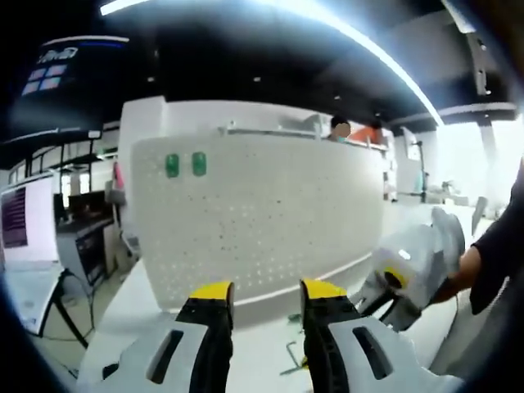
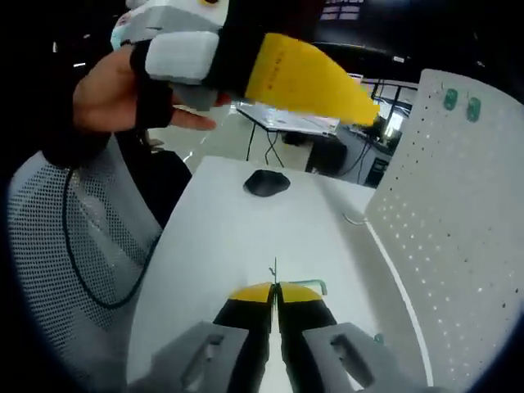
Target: Insert the hook assembly into the mounting plate slot until the hook locks in place.
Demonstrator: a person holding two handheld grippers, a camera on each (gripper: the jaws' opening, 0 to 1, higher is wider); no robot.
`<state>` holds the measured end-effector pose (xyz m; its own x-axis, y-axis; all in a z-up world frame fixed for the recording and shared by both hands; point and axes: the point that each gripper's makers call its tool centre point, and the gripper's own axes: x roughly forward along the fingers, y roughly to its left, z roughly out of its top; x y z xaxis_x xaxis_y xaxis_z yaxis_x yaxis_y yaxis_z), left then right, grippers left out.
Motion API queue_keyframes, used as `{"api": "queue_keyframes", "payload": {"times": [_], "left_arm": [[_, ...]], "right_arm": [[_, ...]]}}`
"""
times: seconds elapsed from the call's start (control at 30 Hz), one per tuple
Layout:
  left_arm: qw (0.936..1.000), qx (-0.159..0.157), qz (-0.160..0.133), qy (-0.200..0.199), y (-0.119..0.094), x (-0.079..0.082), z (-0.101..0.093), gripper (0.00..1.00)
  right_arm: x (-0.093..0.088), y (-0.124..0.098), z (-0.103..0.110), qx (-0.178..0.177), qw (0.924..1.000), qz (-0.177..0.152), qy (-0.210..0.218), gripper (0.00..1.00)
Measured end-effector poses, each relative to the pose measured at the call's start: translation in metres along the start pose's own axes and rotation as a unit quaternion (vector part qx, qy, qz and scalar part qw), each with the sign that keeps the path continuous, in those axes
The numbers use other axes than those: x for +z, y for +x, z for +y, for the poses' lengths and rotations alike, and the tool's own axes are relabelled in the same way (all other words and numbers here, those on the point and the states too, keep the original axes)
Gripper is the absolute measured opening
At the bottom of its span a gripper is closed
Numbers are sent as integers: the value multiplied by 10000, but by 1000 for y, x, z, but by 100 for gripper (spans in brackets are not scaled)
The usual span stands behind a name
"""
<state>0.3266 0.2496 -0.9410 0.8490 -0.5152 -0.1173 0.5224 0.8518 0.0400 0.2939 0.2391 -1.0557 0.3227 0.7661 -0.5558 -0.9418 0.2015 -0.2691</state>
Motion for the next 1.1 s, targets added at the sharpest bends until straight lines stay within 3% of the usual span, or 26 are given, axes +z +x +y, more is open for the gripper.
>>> {"api": "queue_keyframes", "payload": {"times": [0.43, 0.83, 1.1], "left_arm": [[9950, -311, 875, -370, 6, -39, -8, 25], [9860, -509, 1334, -856, 6, -61, -14, 22], [9803, -573, 1579, -1034, 5, -72, -18, 20]], "right_arm": [[7, -5, 5, 40, 9999, -32, -160, 0], [19, -13, 14, 152, 9991, -195, -341, 0], [20, -15, 18, 205, 9971, -139, -715, 0]]}}
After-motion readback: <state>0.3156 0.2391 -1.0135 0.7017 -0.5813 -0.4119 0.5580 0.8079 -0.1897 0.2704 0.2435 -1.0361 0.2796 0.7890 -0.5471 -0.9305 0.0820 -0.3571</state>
